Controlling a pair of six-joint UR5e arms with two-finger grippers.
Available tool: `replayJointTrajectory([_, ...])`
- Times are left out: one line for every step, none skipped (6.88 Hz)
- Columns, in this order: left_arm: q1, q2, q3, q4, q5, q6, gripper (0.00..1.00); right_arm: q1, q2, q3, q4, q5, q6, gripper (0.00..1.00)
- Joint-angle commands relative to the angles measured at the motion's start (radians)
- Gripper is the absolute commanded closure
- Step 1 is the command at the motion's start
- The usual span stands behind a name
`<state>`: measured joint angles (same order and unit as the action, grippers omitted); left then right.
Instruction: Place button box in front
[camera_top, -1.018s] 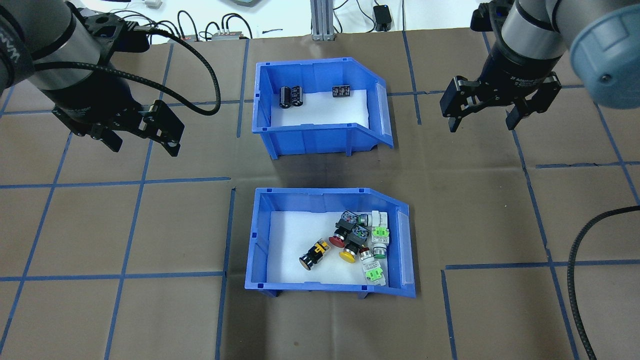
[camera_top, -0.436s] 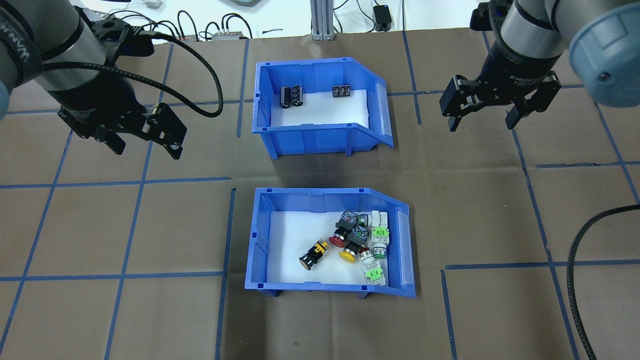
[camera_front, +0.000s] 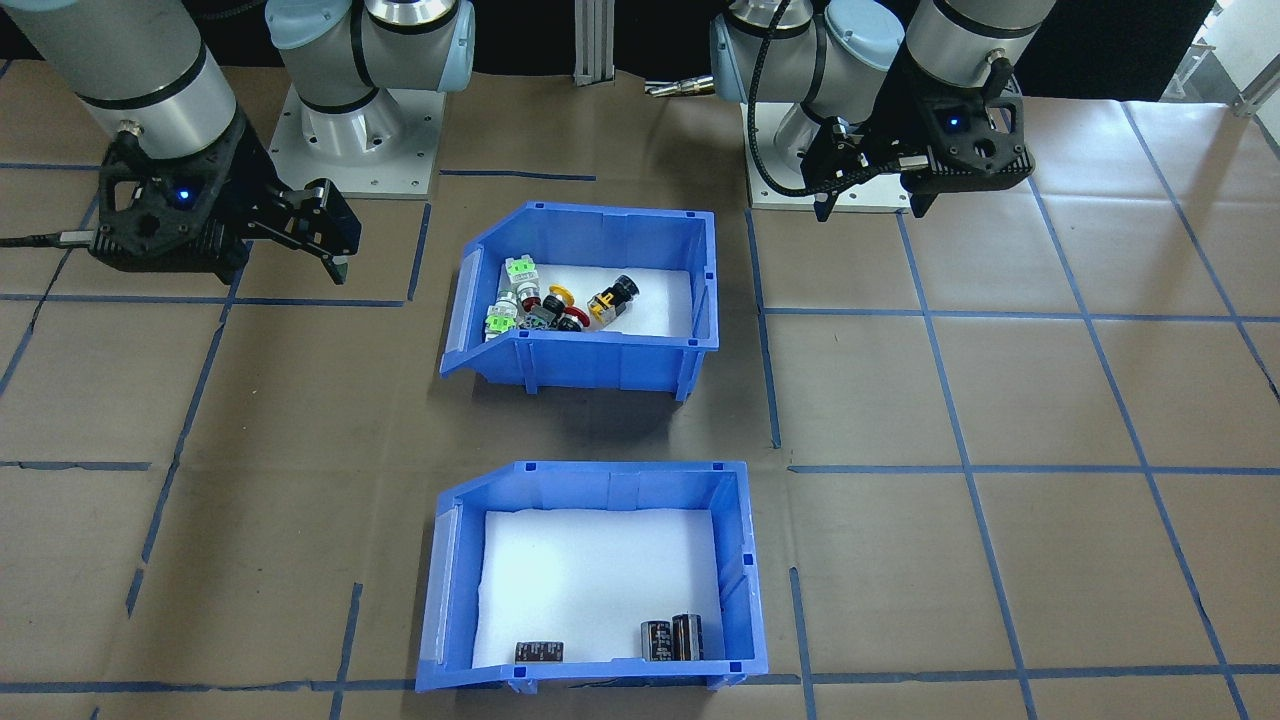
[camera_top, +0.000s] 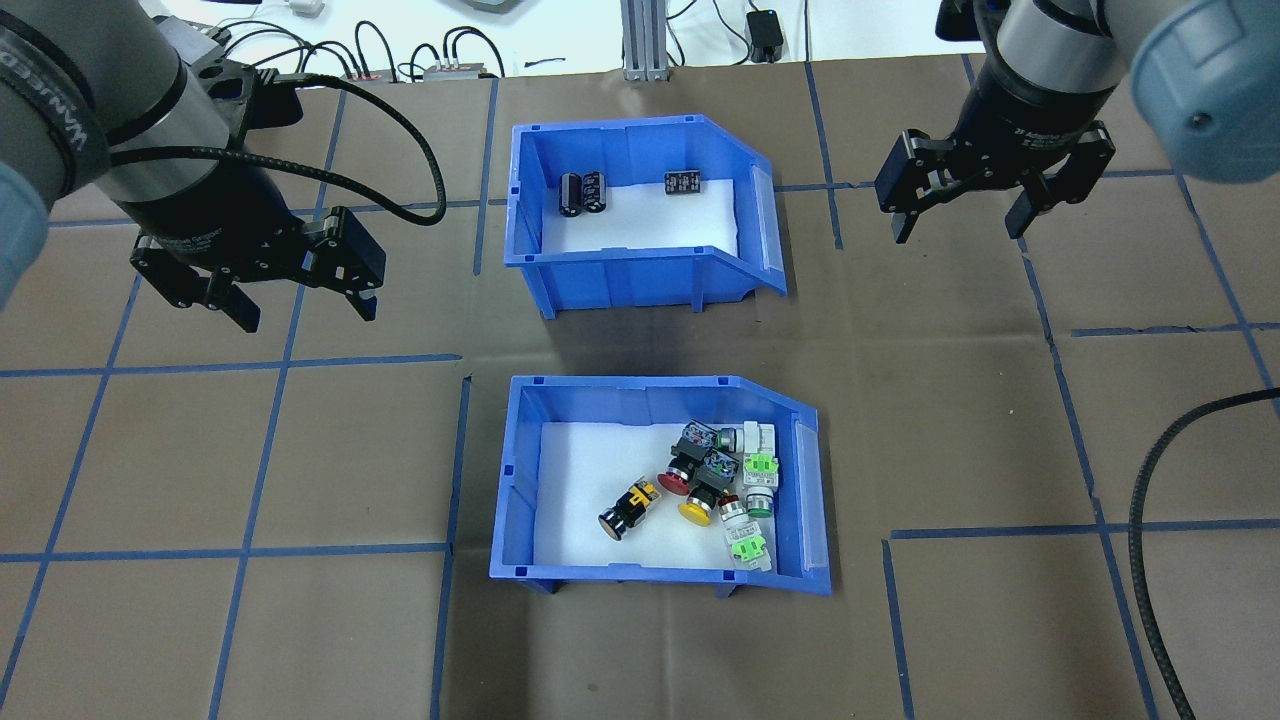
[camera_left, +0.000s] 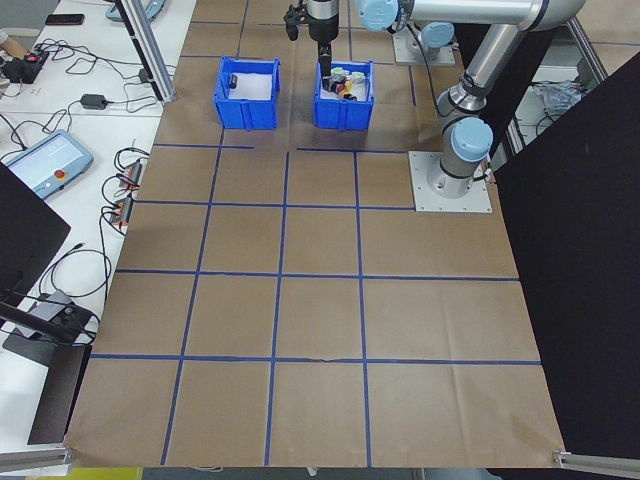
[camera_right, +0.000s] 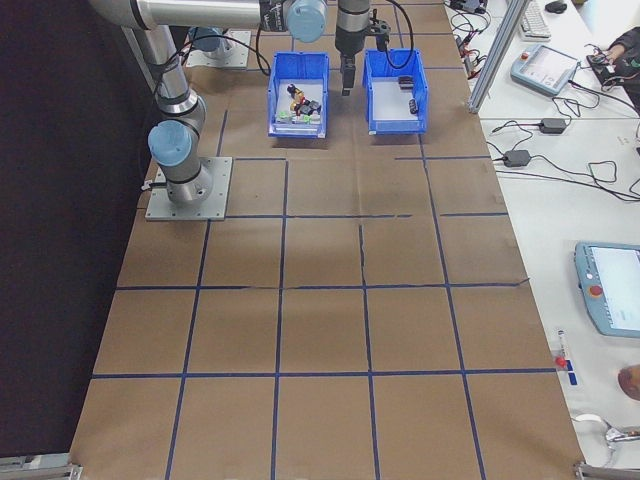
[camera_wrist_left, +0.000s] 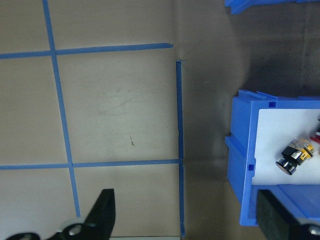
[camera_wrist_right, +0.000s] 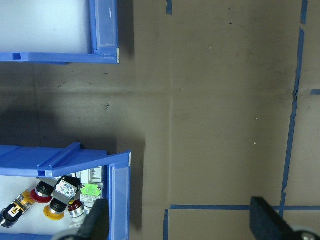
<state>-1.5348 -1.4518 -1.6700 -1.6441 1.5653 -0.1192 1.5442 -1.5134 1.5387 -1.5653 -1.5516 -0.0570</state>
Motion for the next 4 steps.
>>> replayJointTrajectory([-0.016,0.02,-0.013,-0.031,-0.004,-0.318,0.0,0.01,0.1,-0.112,0.004,0.007,-0.137,0.0])
replayJointTrajectory([-0.072,0.019,-0.016,-0.058,-0.023,-0.531,0.0,0.01,0.151,-0.13,-0.004,0.008,-0.256,0.0])
replayJointTrajectory([-0.144,0.013,-0.023,-0.06,-0.03,-0.751,0.02,0.023,0.204,-0.15,-0.081,0.01,-0.379,0.0])
replayJointTrajectory([-0.222,0.024,-0.051,-0.048,-0.021,-0.94,0.04,0.055,0.238,-0.172,-0.129,0.007,-0.514,0.0])
